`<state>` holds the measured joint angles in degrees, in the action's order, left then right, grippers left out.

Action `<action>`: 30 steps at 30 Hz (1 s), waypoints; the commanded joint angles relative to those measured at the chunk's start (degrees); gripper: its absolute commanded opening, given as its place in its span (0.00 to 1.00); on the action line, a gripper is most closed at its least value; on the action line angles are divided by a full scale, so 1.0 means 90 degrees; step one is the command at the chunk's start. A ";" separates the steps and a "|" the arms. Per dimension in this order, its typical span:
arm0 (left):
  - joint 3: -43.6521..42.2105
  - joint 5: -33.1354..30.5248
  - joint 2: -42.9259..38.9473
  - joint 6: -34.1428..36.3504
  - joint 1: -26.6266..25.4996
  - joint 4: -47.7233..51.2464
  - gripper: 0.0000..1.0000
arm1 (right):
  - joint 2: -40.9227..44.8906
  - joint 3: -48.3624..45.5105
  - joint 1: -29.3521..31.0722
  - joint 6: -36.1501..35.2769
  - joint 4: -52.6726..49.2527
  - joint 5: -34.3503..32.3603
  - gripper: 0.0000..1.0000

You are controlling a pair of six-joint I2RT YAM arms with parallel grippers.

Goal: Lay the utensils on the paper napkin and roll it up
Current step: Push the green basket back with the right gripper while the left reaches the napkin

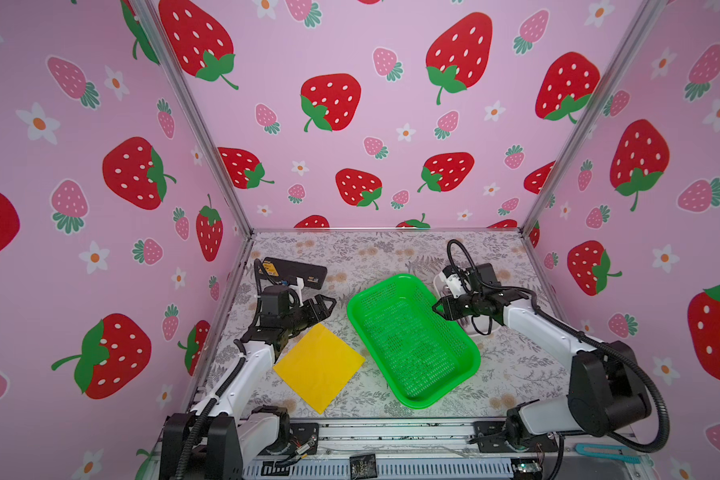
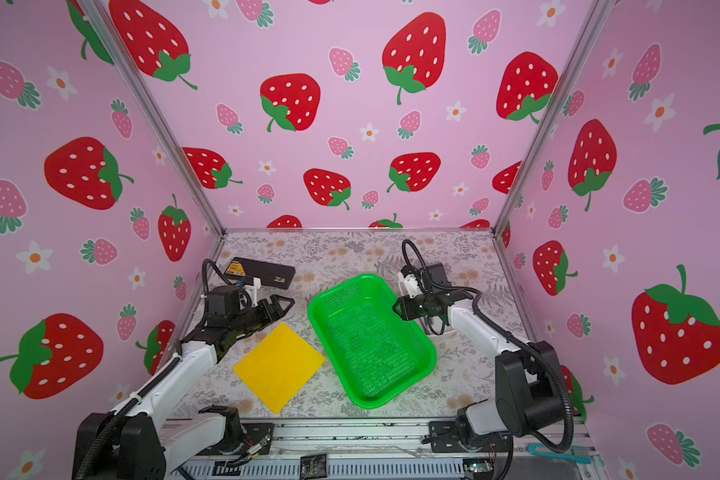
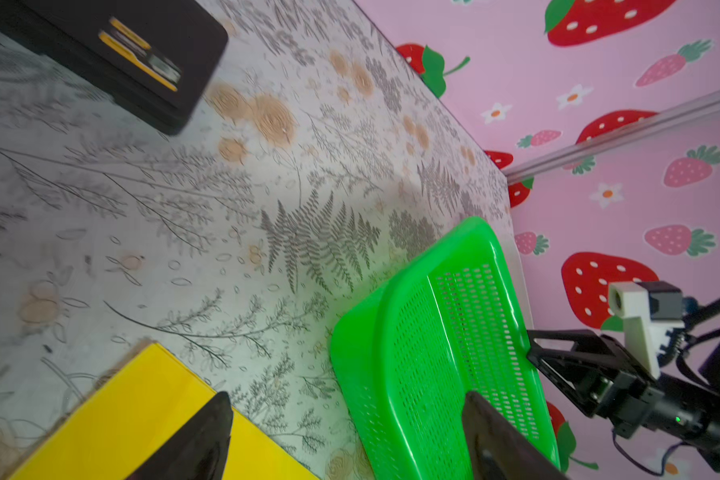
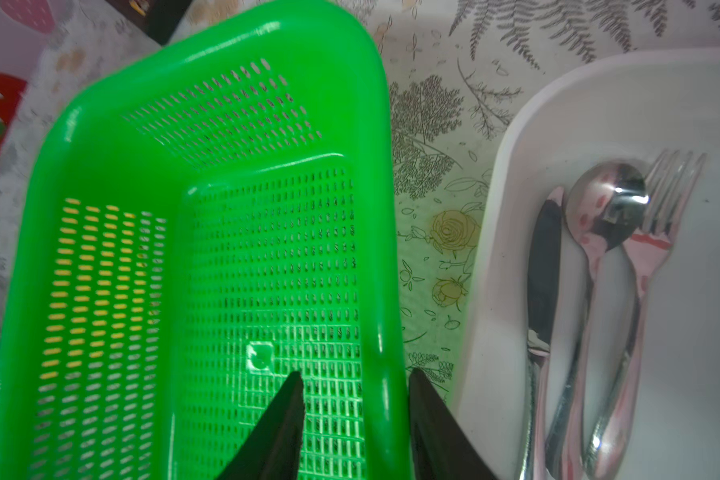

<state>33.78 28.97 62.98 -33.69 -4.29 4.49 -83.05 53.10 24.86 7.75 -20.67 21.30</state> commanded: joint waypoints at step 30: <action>0.0758 -0.1735 -0.0056 0.0326 -0.0276 0.1798 0.91 | -0.3063 0.3392 0.0508 0.2936 0.0433 -0.2131 0.01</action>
<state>37.98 16.16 62.43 -31.42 -6.66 17.19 -107.92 80.03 29.47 27.83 -19.46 5.58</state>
